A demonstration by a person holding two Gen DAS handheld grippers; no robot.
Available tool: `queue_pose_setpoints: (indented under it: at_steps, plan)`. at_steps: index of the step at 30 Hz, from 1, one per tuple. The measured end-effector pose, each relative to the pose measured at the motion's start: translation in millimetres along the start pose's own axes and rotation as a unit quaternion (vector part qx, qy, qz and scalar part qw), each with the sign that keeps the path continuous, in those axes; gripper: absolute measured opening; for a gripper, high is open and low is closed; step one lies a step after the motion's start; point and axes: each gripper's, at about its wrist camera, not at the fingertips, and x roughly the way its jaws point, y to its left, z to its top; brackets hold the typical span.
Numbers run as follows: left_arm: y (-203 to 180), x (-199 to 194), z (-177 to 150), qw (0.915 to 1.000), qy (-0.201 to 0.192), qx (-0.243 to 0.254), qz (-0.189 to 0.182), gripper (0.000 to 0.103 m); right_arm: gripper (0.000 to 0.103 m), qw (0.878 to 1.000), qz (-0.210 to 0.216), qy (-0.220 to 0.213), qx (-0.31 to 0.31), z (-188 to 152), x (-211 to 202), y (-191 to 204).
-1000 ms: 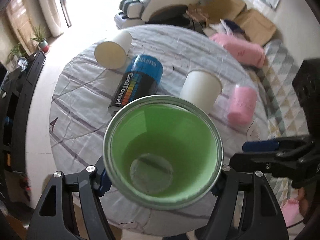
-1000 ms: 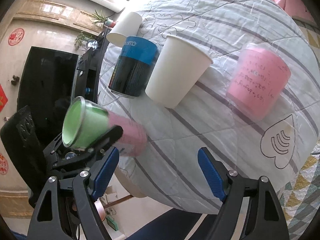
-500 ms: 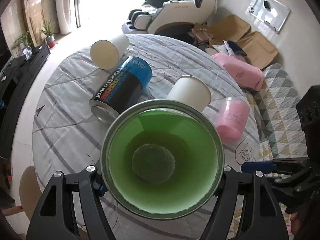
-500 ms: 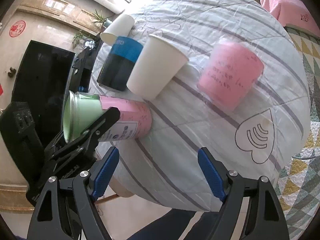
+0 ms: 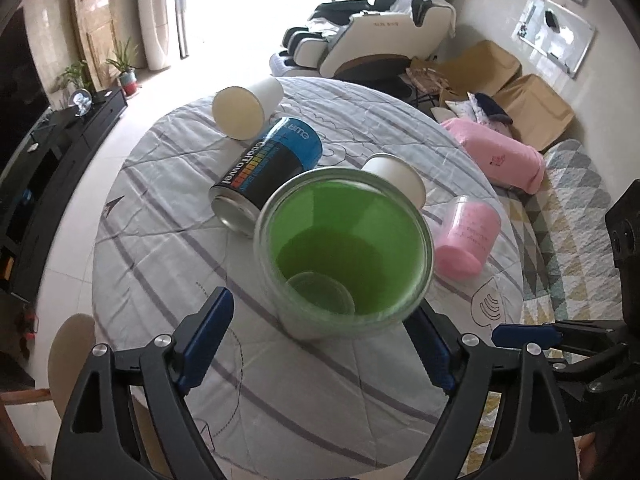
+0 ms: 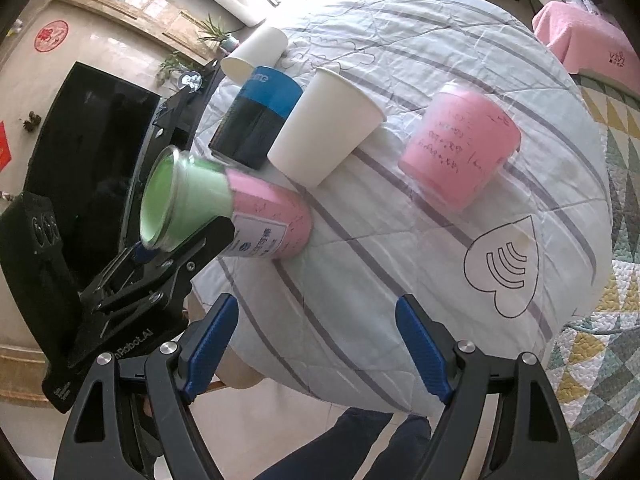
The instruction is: Flip cup upright
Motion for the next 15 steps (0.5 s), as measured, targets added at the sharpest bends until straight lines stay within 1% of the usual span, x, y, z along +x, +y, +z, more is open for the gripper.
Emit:
queue_pose_setpoints:
  at_steps: [4, 10, 12, 15]
  plan:
    - [-3, -10, -8, 1.0, -0.003, -0.005, 0.006, 0.087, 0.082, 1.0, -0.001, 0.0, -0.01, -7, -6, 3]
    - [-10, -35, -23, 0.9995, -0.014, -0.011, 0.026, 0.087, 0.082, 1.0, 0.002, -0.005, -0.028, -25, -21, 10]
    - [-12, -48, -31, 0.999, -0.02, -0.014, 0.037, 0.087, 0.082, 0.999, 0.001, -0.012, -0.036, -32, -28, 13]
    - [-16, -69, -43, 0.9981, -0.03, -0.022, 0.049, 0.088, 0.082, 0.998, -0.013, -0.029, -0.055, -43, -41, 22]
